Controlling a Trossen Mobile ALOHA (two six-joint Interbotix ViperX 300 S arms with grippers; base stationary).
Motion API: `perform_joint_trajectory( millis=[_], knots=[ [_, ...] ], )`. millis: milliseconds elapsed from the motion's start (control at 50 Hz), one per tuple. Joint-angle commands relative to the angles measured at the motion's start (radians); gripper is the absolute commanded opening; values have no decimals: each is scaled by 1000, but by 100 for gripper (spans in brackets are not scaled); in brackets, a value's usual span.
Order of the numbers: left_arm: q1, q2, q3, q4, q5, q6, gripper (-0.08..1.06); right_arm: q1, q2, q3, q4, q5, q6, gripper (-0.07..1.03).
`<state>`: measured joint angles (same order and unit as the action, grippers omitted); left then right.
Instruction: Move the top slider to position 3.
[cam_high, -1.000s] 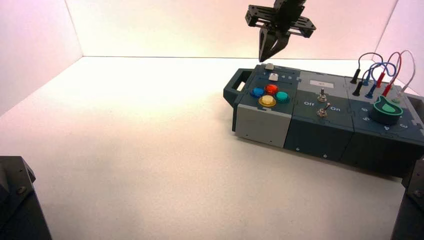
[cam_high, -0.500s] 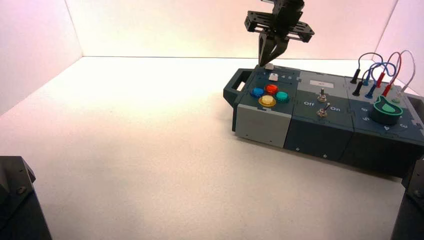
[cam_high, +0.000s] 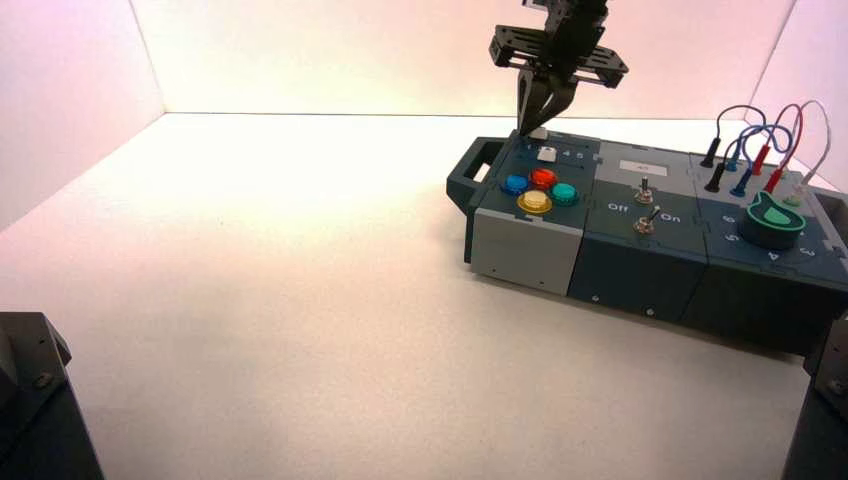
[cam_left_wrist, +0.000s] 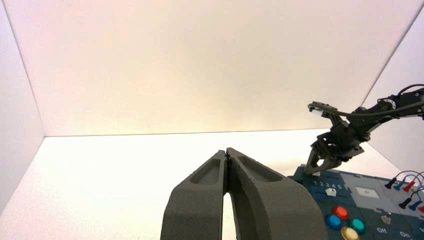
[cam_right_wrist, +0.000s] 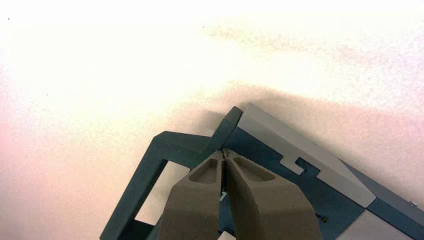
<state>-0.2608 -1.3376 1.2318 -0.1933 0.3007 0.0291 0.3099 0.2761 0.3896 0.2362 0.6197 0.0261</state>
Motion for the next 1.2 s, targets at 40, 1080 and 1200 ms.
perform_joint_trajectory(
  millis=[40,1080,1200],
  knots=[
    [-6,8,-32,-2,-6,0,-3,-5,-15,-26,2,-5,5,-2],
    [-6,8,-34,0,-6,2,-3,-20,-15,-18,-9,-6,8,-2],
    [-6,8,-34,-2,-6,3,-3,-26,-15,-14,-11,-6,8,-2]
  ],
)
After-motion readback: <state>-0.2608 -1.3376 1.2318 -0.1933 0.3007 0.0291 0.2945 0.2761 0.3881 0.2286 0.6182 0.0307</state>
